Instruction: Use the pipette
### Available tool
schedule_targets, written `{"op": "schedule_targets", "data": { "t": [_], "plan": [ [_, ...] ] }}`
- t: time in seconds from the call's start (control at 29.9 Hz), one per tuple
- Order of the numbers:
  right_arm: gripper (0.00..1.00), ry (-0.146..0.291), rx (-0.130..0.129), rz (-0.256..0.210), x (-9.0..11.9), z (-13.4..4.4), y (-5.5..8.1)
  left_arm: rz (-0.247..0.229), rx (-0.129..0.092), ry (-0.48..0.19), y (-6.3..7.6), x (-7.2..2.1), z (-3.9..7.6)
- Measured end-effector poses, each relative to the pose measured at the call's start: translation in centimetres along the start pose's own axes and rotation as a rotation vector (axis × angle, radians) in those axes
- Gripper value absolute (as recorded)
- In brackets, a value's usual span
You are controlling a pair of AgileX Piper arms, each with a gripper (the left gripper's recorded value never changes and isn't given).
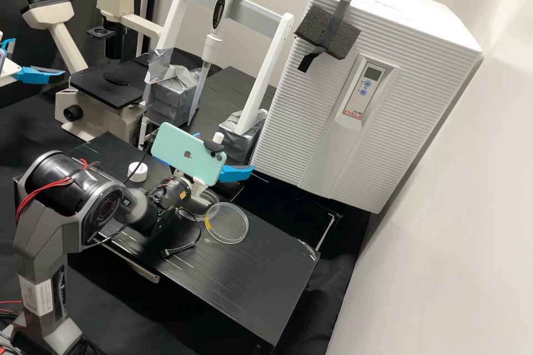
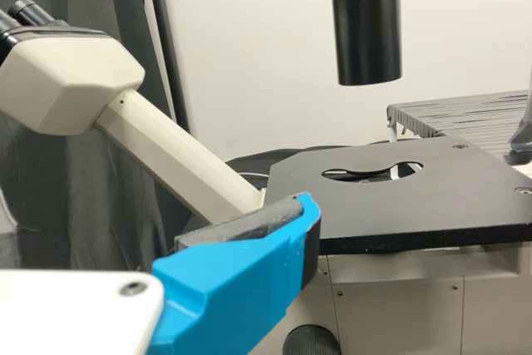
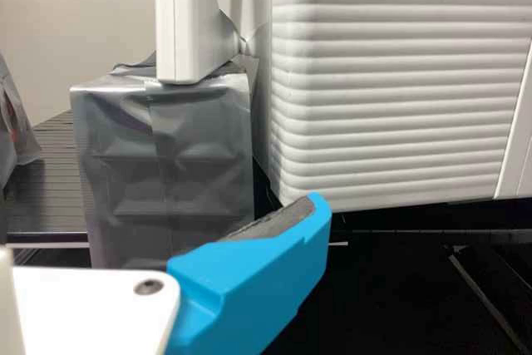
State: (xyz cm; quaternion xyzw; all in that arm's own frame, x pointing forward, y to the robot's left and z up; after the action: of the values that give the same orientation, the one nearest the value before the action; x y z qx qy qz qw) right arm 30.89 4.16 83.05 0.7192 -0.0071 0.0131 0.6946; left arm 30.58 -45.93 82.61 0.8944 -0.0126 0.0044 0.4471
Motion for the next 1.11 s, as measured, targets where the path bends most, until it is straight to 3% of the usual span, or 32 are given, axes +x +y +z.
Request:
{"op": "schedule_targets", "data": {
  "t": [0.33,0.5,0.57,0.67,0.77,0.94,1.11],
  "plan": [
    [1.0,0.0,0.0,0.0,0.0,0.0,0.0,0.0,0.0,0.0,0.0,0.0,0.0],
    [1.0,0.0,0.0,0.0,0.0,0.0,0.0,0.017,-0.001,-0.026,0.5,-0.21,0.8],
    [1.0,0.0,0.0,0.0,0.0,0.0,0.0,0.04,-0.003,-0.055,1.2,-0.51,1.6],
    [1.0,0.0,0.0,0.0,0.0,0.0,0.0,0.076,-0.024,-0.114,2.3,-1.1,3.1],
    [1.0,0.0,0.0,0.0,0.0,0.0,0.0,0.116,-0.03,-0.197,3.6,-1.84,5.1],
    [1.0,0.0,0.0,0.0,0.0,0.0,0.0,0.19,-0.058,-0.327,5.9,-2.67,8.4],
    [1.0,0.0,0.0,0.0,0.0,0.0,0.0,0.238,-0.081,-0.421,7.4,-3.45,11.0]
  ]
}}
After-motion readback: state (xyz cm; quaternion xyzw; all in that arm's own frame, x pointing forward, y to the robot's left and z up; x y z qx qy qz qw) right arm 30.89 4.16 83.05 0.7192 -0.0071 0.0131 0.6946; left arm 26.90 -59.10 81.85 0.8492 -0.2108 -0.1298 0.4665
